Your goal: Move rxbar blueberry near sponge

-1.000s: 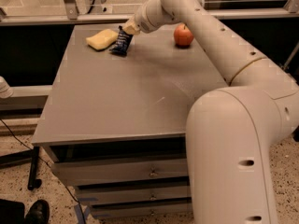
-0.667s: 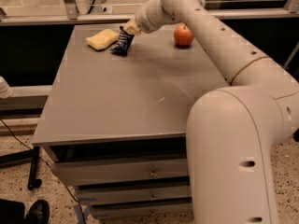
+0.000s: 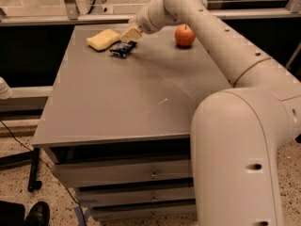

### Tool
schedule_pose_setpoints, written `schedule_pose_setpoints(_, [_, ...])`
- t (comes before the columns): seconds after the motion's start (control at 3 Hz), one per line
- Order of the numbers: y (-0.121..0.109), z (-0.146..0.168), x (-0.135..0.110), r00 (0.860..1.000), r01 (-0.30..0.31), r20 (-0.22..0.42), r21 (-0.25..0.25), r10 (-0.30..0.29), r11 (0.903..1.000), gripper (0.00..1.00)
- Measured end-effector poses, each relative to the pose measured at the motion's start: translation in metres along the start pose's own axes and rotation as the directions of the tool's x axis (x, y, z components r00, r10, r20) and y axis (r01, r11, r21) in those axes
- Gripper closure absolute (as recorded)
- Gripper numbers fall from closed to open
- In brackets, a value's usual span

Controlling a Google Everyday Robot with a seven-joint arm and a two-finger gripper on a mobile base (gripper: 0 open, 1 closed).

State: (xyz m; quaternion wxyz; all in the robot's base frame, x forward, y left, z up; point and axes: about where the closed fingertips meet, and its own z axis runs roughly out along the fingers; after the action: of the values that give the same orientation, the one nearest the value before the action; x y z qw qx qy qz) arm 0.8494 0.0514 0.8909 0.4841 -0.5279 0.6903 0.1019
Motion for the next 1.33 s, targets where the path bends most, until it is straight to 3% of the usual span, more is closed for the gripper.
schedule_pose_setpoints(0.33, [0.004, -0.003, -0.003, 1.0, -0.011, 0.026, -0.01, 0.011, 0.9999, 0.0])
schedule_pose_setpoints(0.67, [0.014, -0.038, -0.01, 0.995, -0.032, 0.094, 0.004, 0.032, 0.9995, 0.0])
schedule_pose_setpoints(1.0, [0.048, -0.092, -0.006, 0.986, -0.046, 0.158, -0.005, 0.046, 0.9989, 0.0])
schedule_pose_setpoints(1.33, [0.09, -0.138, 0.02, 0.984, -0.047, 0.171, -0.029, 0.051, 0.9985, 0.0])
